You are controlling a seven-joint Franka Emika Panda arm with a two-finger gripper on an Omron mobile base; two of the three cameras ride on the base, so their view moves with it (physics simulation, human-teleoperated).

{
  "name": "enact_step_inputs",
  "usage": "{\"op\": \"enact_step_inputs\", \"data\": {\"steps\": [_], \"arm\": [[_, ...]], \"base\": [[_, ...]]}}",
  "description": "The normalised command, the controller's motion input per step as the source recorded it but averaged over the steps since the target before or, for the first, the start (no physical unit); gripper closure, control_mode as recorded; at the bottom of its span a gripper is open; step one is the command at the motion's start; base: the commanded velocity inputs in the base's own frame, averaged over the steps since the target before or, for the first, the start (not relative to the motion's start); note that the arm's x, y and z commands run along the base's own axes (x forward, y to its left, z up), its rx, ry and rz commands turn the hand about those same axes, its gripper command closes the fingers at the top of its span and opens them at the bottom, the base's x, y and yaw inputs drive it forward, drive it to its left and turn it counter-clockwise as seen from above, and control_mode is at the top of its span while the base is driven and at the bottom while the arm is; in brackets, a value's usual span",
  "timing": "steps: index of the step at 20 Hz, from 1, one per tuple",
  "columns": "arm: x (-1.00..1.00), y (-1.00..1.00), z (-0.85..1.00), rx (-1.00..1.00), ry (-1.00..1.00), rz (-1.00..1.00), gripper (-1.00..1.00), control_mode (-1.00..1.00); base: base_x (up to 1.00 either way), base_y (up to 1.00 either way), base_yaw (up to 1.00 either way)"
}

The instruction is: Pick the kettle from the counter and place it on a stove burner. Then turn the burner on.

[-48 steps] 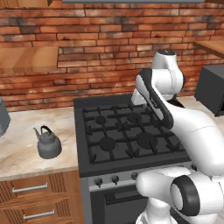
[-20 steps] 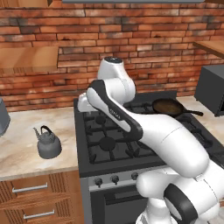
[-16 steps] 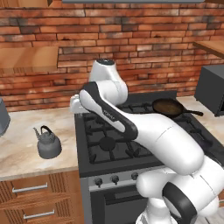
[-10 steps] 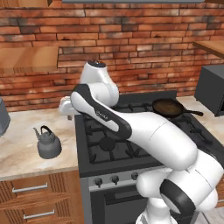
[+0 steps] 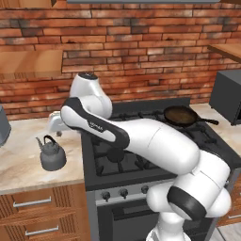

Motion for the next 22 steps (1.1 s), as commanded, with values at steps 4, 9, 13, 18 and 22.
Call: {"op": "enact_step_inputs", "data": {"steps": [4,9,13,18,22], "arm": [[0.00,0.16,-0.28,0.00,0.00,0.22,-1.00,-1.00],[0.00,0.00,-0.25,-0.06,0.00,0.22,-1.00,-1.00],[0.00,0.00,-0.30,-0.18,0.00,0.25,-1.00,-1.00],[0.00,0.03,-0.24,-0.12,0.02,0.20,-1.00,-1.00],[0.06,0.14,-0.12,-0.05,0.02,0.04,-1.00,-1.00]], "base": [[0.00,0.00,0.00],[0.00,0.00,0.00],[0.00,0.00,0.00],[0.00,0.00,0.00],[0.00,0.00,0.00]]}}
